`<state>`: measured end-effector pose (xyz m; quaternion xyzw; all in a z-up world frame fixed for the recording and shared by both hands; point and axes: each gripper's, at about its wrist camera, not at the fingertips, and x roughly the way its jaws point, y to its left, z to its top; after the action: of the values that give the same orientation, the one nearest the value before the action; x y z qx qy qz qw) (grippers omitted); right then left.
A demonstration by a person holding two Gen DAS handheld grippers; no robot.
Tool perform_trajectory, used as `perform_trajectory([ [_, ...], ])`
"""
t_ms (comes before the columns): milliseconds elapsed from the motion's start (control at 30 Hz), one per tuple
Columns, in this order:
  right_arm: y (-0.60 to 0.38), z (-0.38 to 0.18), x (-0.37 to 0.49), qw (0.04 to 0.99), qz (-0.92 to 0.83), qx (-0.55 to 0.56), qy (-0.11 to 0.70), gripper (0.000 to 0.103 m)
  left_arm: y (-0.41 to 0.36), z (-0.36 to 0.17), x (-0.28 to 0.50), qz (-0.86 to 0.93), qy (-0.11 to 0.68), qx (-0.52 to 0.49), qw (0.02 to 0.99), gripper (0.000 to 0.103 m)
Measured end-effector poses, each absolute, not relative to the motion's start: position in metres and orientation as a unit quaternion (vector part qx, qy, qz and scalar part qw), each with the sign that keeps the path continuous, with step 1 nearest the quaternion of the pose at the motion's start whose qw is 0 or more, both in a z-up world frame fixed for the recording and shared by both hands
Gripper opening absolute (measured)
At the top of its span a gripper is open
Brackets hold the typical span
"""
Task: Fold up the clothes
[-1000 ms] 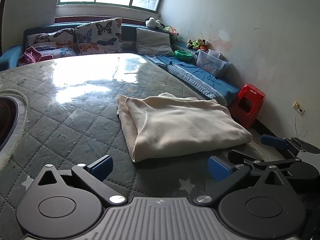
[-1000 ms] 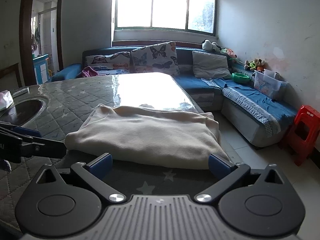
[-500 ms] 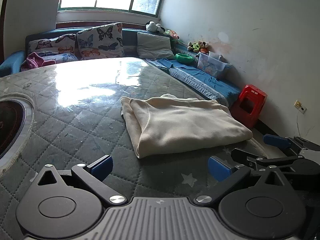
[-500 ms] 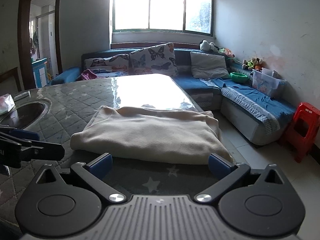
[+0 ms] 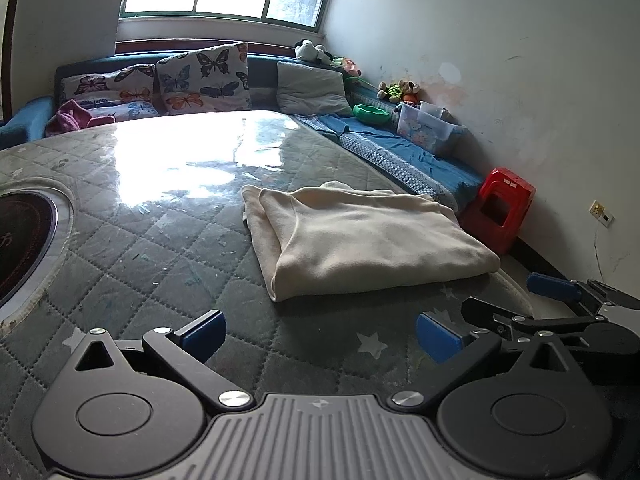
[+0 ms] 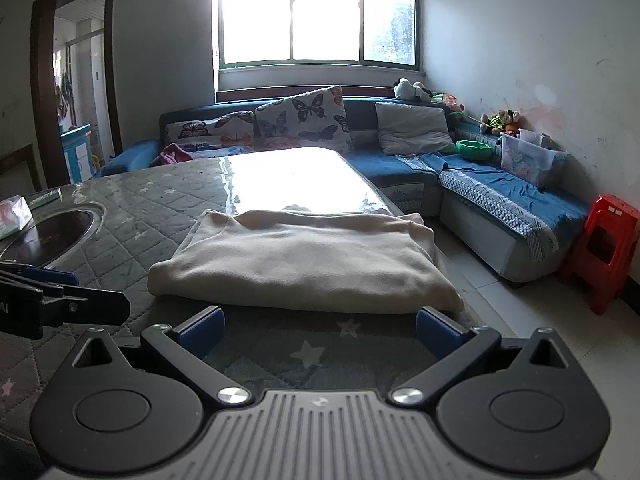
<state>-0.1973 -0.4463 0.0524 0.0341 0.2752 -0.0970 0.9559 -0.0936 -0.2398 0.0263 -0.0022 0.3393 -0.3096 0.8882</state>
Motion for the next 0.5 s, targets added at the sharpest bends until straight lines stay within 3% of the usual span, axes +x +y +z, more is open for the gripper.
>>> perform_trajectory([
  [500, -0.4395, 0.0518, -0.2045, 0.957, -0.089, 0.037, 0.273, 0.103, -0.2420, 0.0252, -0.1022, -0.314, 0.340, 0.008, 0.886, 0.103],
])
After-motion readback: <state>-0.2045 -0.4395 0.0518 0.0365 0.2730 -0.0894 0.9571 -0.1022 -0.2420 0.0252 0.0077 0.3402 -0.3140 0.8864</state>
